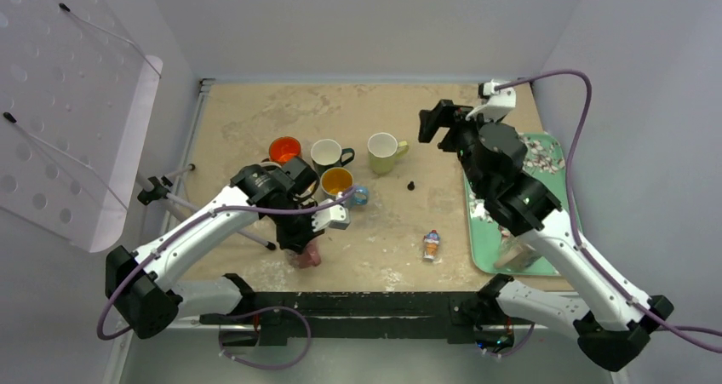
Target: Turn the mug right side up
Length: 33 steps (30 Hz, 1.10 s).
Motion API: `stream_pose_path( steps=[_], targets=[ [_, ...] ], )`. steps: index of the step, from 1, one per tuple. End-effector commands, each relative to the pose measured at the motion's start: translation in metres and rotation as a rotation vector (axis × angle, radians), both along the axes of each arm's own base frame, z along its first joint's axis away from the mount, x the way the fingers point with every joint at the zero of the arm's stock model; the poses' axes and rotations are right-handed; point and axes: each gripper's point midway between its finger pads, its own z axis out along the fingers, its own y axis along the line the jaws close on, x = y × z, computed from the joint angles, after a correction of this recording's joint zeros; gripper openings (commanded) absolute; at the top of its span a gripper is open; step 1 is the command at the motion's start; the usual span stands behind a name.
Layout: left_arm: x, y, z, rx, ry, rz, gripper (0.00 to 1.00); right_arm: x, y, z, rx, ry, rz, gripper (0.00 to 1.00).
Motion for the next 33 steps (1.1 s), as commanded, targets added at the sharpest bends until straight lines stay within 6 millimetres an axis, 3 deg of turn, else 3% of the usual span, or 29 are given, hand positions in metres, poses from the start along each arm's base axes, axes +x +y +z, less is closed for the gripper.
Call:
stream_pose_path(
  steps=[1, 8, 13, 17, 18, 20, 24, 26, 30, 33],
  targets=[
    [0.036, -0.009, 0.001, -0.061, -0.212, -0.001, 0.00, 0.022, -0.080, -0.051, 0.047, 0.210, -0.371, 0.91],
    [0.032, 0.003, -0.031, -0.061, -0.286, -0.101, 0.00, 0.018, -0.142, -0.090, 0.129, 0.265, -0.527, 0.96],
    [0.031, 0.007, -0.052, -0.036, -0.278, -0.146, 0.00, 0.012, -0.171, -0.121, 0.140, 0.349, -0.640, 0.99],
    [0.035, 0.007, -0.057, -0.027, -0.296, -0.145, 0.00, 0.006, -0.189, -0.136, 0.176, 0.377, -0.703, 0.99],
    [0.034, 0.007, -0.057, -0.028, -0.291, -0.148, 0.04, 0.003, -0.195, -0.140, 0.179, 0.385, -0.725, 0.99],
    [0.029, 0.009, -0.054, -0.030, -0.279, -0.150, 0.27, -0.005, -0.208, -0.149, 0.186, 0.406, -0.787, 0.99],
    [0.026, 0.006, -0.025, -0.084, -0.305, -0.116, 0.52, -0.032, -0.240, -0.163, 0.233, 0.435, -0.960, 0.99],
    [0.023, 0.003, -0.002, -0.128, -0.318, -0.104, 0.58, -0.053, -0.261, -0.169, 0.295, 0.419, -1.091, 0.99],
    [0.017, -0.001, 0.034, -0.207, -0.347, -0.075, 0.62, -0.118, -0.302, -0.185, 0.479, 0.352, -1.449, 0.99],
    [0.014, -0.004, 0.050, -0.256, -0.369, -0.065, 0.64, -0.146, -0.310, -0.194, 0.608, 0.277, -1.580, 0.98]
  ],
)
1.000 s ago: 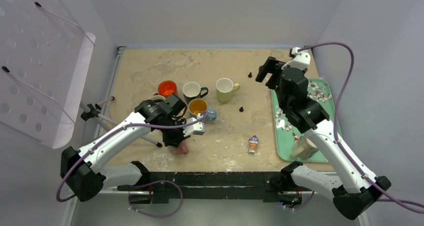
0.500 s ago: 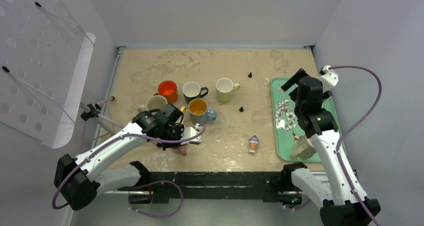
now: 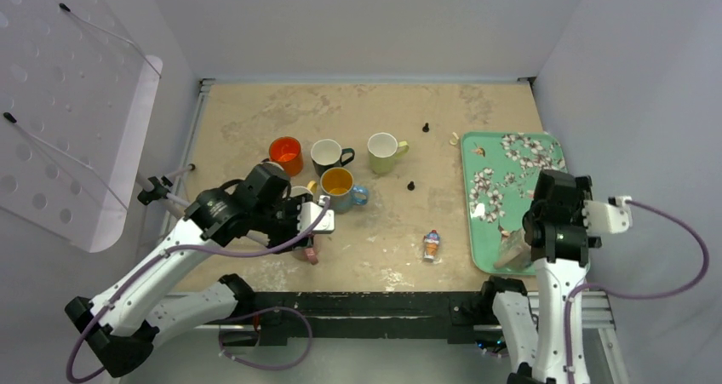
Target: Turn the mug right side up
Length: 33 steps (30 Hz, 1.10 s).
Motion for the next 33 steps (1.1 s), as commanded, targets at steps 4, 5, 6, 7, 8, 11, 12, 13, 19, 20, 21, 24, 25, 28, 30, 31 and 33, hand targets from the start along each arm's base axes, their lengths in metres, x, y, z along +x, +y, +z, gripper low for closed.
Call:
stream_pose_path(
  steps=[4, 5, 6, 7, 8, 11, 12, 13, 19, 20, 21, 24, 25, 28, 30, 31, 33],
  targets=[
    [-0.009, -0.007, 0.033, -0.089, 0.016, 0.015, 0.64, -0.048, -0.016, -0.042, 0.111, -0.111, -0.341, 0.98],
    [-0.008, -0.007, 0.034, -0.086, 0.019, 0.019, 0.65, -0.045, -0.015, -0.053, 0.135, -0.094, -0.344, 0.98],
    [-0.008, -0.008, 0.034, -0.083, 0.025, 0.022, 0.65, -0.040, -0.014, -0.063, 0.156, -0.066, -0.329, 0.98],
    [-0.008, -0.007, 0.034, -0.082, 0.029, 0.025, 0.65, -0.036, -0.013, -0.073, 0.170, -0.024, -0.306, 0.98],
    [-0.009, -0.008, 0.036, -0.086, 0.029, 0.025, 0.64, -0.031, -0.013, -0.082, 0.187, 0.003, -0.282, 0.98],
    [-0.013, -0.007, 0.041, -0.109, 0.023, 0.022, 0.65, -0.007, -0.005, -0.105, 0.258, 0.071, -0.156, 0.98],
    [-0.014, -0.007, 0.043, -0.116, 0.019, 0.021, 0.65, 0.002, 0.001, -0.112, 0.282, 0.087, -0.101, 0.98],
    [-0.015, -0.007, 0.044, -0.122, 0.013, 0.020, 0.65, 0.016, 0.010, -0.117, 0.318, 0.084, -0.026, 0.98],
    [-0.011, -0.003, 0.049, -0.123, -0.031, 0.031, 0.65, 0.060, 0.029, -0.124, 0.308, 0.052, 0.229, 0.84],
    [-0.010, -0.002, 0.049, -0.119, -0.032, 0.032, 0.65, 0.067, 0.030, -0.120, 0.295, 0.039, 0.248, 0.84],
    [-0.010, -0.002, 0.049, -0.115, -0.031, 0.033, 0.65, 0.074, 0.030, -0.118, 0.283, 0.029, 0.263, 0.84],
    [-0.008, -0.003, 0.049, -0.113, -0.031, 0.036, 0.65, 0.098, 0.032, -0.119, 0.280, 0.053, 0.327, 0.85],
    [-0.007, -0.003, 0.049, -0.112, -0.031, 0.038, 0.65, 0.107, 0.035, -0.120, 0.276, 0.080, 0.370, 0.86],
    [-0.006, -0.003, 0.048, -0.109, -0.034, 0.040, 0.65, 0.137, 0.051, -0.118, 0.200, 0.220, 0.527, 0.87],
    [-0.005, -0.003, 0.046, -0.104, -0.034, 0.042, 0.65, 0.142, 0.051, -0.108, 0.098, 0.348, 0.525, 0.90],
    [-0.005, -0.003, 0.045, -0.102, -0.033, 0.042, 0.65, 0.142, 0.044, -0.101, 0.039, 0.399, 0.514, 0.91],
    [-0.005, -0.002, 0.044, -0.098, -0.031, 0.038, 0.65, 0.143, 0.038, -0.083, -0.017, 0.425, 0.520, 0.92]
  ],
)
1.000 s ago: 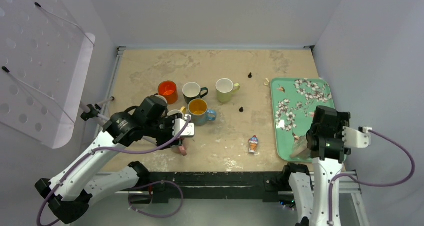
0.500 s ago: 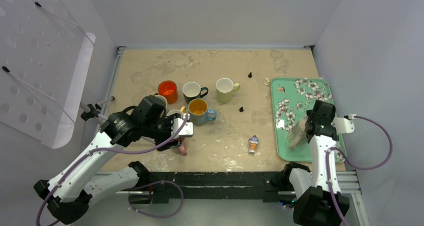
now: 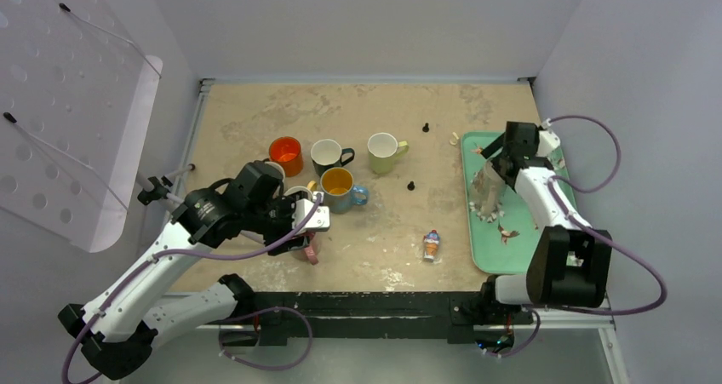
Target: Turn the mug right side up
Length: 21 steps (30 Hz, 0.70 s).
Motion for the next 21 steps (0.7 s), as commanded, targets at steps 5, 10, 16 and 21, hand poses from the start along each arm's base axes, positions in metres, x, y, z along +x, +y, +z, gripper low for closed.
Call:
stream_pose_path(
  steps=[5, 10, 16, 21],
  targets=[
    [0.008, -0.005, 0.008, -0.024, -0.031, 0.000, 0.65, -0.021, -0.018, 0.056, -0.251, 0.139, 0.089, 0.95],
    [0.007, -0.008, 0.007, -0.033, -0.024, -0.012, 0.66, -0.047, -0.017, 0.064, -0.284, 0.173, 0.114, 0.96],
    [0.007, -0.009, 0.009, -0.044, -0.031, -0.020, 0.65, -0.058, 0.026, 0.072, -0.167, 0.111, 0.357, 0.96],
    [0.003, -0.009, 0.010, -0.056, -0.033, -0.027, 0.65, -0.088, 0.043, 0.074, -0.083, 0.110, 0.370, 0.97]
  ],
)
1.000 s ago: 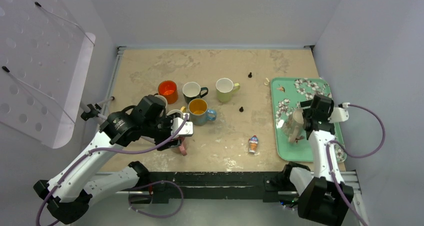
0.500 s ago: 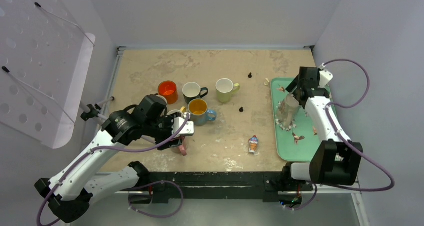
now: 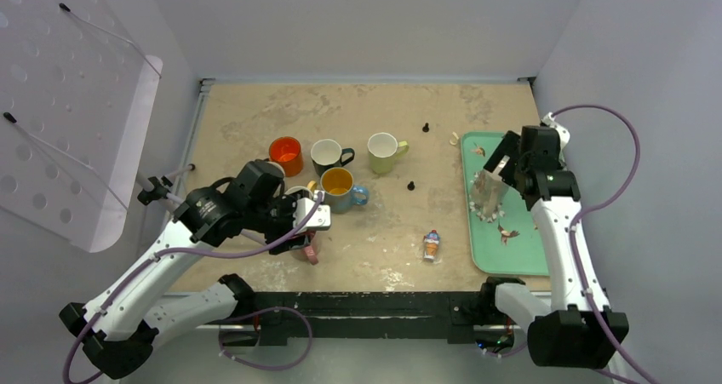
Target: Turn the mug right side up
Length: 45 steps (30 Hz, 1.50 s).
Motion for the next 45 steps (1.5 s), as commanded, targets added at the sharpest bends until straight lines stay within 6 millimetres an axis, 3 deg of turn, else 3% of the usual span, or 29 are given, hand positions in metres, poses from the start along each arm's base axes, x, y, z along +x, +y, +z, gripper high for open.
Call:
stream_pose_path(
  steps=[1, 7, 15, 21, 27, 38, 42, 44, 45],
  targets=[
    [0.000, -0.006, 0.012, -0.056, -0.038, -0.029, 0.65, -0.033, 0.016, -0.008, 0.067, 0.064, 0.030, 0.97],
    [0.000, -0.008, 0.013, -0.063, -0.039, -0.040, 0.65, -0.039, 0.016, -0.069, 0.071, 0.246, 0.040, 0.91],
    [-0.002, -0.007, 0.017, -0.070, -0.043, -0.038, 0.65, -0.007, 0.010, -0.088, 0.046, 0.181, 0.007, 0.84],
    [-0.001, -0.007, 0.020, -0.068, -0.040, -0.035, 0.65, 0.007, 0.006, -0.129, 0.037, 0.231, -0.013, 0.71],
    [0.000, -0.009, 0.023, -0.073, -0.035, -0.032, 0.65, 0.024, -0.006, -0.122, -0.015, 0.181, -0.061, 0.59],
    [-0.001, -0.012, 0.026, -0.080, -0.022, -0.039, 0.65, 0.033, -0.037, -0.137, -0.155, 0.293, -0.191, 0.53],
    [-0.003, -0.010, 0.026, -0.079, -0.021, -0.038, 0.65, 0.036, -0.041, -0.128, -0.172, 0.261, -0.193, 0.32],
    [-0.003, -0.010, 0.025, -0.078, -0.022, -0.038, 0.65, 0.035, -0.045, -0.119, -0.195, 0.235, -0.207, 0.09],
    [-0.003, -0.010, 0.025, -0.077, -0.022, -0.036, 0.65, 0.034, -0.048, -0.114, -0.209, 0.220, -0.218, 0.05]
  ],
)
